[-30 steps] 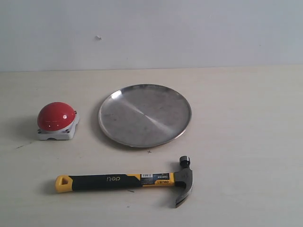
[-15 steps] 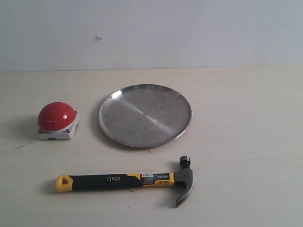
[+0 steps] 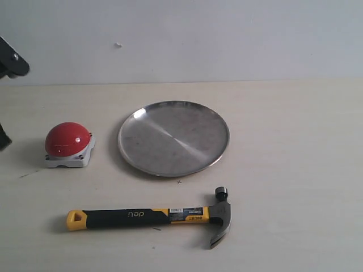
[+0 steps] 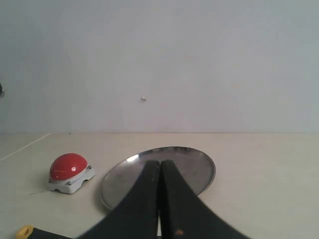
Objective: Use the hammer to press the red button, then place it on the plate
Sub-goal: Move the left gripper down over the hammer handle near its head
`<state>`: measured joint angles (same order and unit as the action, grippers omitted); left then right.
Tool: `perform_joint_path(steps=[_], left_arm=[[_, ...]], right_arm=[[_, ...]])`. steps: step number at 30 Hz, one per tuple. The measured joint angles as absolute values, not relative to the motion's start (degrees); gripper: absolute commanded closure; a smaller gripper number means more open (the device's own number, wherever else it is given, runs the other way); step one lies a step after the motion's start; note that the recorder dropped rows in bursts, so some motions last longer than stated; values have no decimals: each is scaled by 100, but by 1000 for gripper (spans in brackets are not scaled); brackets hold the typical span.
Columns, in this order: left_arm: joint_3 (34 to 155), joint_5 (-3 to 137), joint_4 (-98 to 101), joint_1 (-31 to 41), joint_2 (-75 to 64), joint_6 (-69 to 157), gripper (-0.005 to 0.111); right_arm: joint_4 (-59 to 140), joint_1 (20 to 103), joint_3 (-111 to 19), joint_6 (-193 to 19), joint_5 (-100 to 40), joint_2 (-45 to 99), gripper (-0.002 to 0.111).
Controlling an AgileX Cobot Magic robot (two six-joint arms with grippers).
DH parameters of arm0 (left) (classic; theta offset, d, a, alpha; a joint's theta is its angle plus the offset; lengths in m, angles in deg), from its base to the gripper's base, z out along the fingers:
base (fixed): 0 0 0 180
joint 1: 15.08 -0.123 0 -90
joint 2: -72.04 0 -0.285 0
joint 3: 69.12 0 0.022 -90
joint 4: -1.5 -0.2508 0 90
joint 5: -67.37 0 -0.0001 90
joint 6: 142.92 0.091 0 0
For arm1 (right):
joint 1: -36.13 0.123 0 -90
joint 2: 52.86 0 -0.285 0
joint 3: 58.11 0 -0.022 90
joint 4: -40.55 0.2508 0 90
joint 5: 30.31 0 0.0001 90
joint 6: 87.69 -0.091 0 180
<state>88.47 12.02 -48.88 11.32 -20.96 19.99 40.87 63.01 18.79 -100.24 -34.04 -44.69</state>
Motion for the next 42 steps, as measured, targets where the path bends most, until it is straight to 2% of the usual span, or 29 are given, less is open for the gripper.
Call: perform_joint_path(steps=[3, 6, 8, 11, 14, 15, 17, 20, 25, 42], left_arm=[[9306, 652, -3249, 1261, -2324, 3470, 107], [9538, 729, -1164, 1521, -2390, 5237, 106], [9636, 1055, -185, 1817, -2399, 6025, 100], [9779, 1653, 346, 2311, -2462, 6448, 76], [9979, 1951, 439, 2738, -2679, 6658, 38], [10033, 1981, 455, 2867, -2793, 6733, 33], [10152, 2006, 479, 3100, -3059, 6890, 36], [10312, 2020, 481, 3349, -3484, 7160, 48], [10752, 2033, 491, 3489, -4248, 7325, 43], [11634, 1982, 491, 3493, -5786, 7783, 44]], right_arm=[[4087, 6301, 1879, -10024, -3404, -4469, 108], [4087, 6301, 1879, -10024, -3404, -4469, 108], [4087, 6301, 1879, -10024, -3404, -4469, 108], [4087, 6301, 1879, -10024, -3404, -4469, 108], [4087, 6301, 1879, -10024, -3404, -4469, 108], [4087, 6301, 1879, -10024, -3404, -4469, 108], [4087, 6301, 1879, -10024, -3404, -4469, 108], [4087, 6301, 1879, -10024, -3404, -4469, 108], [4087, 6301, 1879, -10024, -3404, -4469, 108], [4087, 6301, 1879, -10024, -3404, -4469, 108]])
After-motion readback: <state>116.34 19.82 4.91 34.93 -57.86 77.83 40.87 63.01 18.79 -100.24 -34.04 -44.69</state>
